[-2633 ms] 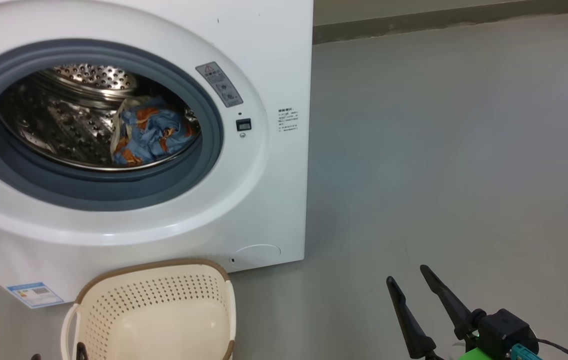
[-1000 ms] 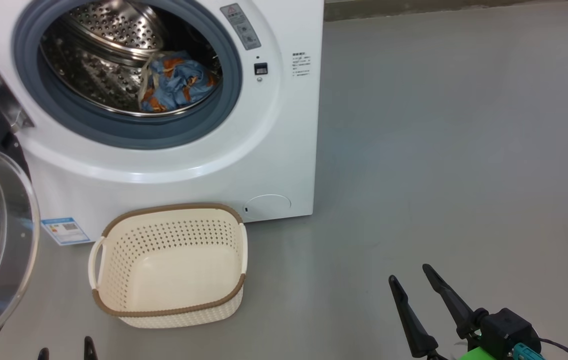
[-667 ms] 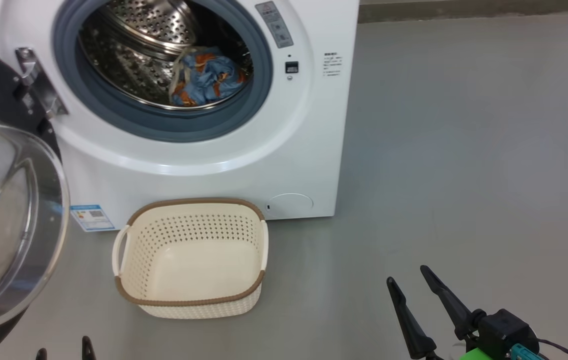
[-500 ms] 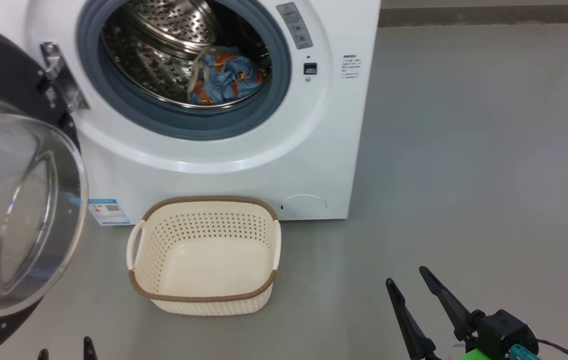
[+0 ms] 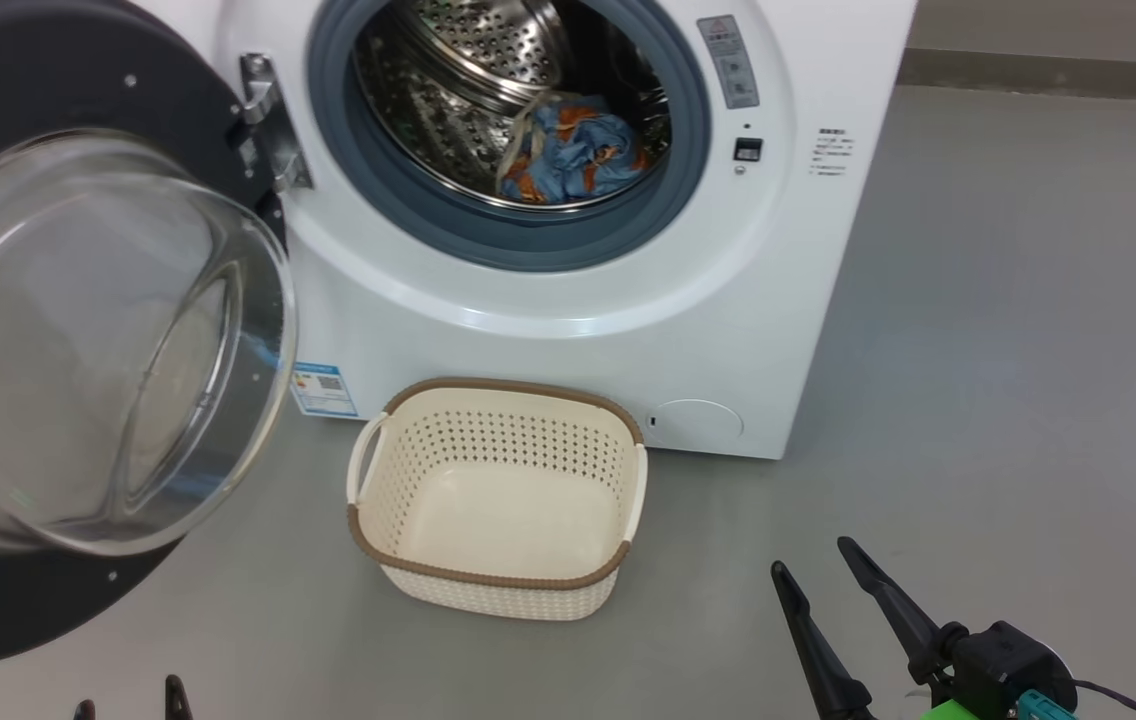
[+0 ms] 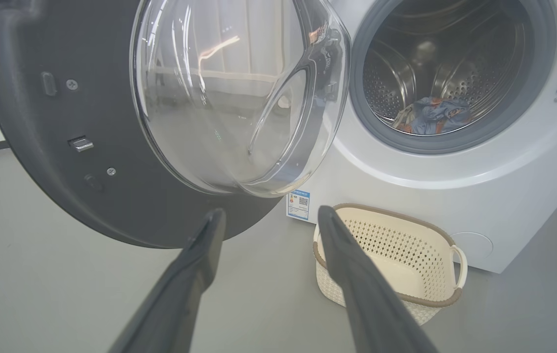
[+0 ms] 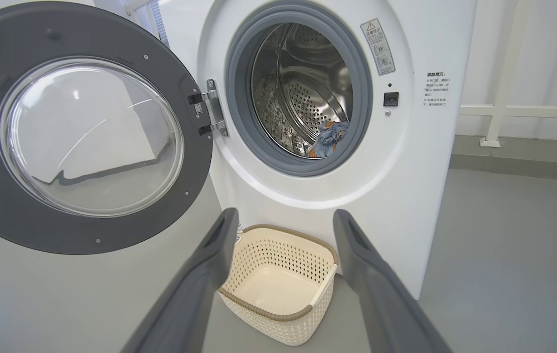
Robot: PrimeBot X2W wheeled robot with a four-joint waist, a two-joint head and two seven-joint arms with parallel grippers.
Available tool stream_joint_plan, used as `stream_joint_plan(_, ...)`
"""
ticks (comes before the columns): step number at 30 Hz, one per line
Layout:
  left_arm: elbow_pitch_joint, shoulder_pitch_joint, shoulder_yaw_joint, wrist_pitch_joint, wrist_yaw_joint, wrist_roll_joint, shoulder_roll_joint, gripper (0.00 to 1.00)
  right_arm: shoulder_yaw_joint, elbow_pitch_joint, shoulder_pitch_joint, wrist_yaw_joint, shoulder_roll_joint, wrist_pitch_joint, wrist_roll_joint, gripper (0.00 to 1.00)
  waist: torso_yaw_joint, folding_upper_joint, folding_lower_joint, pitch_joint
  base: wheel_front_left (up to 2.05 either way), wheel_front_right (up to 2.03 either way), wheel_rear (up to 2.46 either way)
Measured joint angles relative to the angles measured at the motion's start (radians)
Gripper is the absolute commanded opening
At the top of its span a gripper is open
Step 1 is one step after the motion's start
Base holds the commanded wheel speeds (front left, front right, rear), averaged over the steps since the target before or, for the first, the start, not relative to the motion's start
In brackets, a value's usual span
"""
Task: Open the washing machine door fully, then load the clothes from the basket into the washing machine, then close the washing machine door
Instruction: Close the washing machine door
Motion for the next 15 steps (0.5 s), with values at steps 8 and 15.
stream_joint_plan(8,0.002,0.000,0.000,0.000,-0.007,0.000,-0.002,1.00,0.000,0.000,0.000,0.000,0.000,0.000,0.000,1.00,0.061,0.0000,0.0000,0.002,0.00,0.00,0.00)
stream_joint_plan(15,0.003,0.000,0.001,0.000,-0.007,0.000,-0.005,1.00,0.000,0.000,0.000,0.000,-0.002,0.000,0.000,1.00,0.100,0.0000,0.0000,0.011,0.00,0.00,0.00)
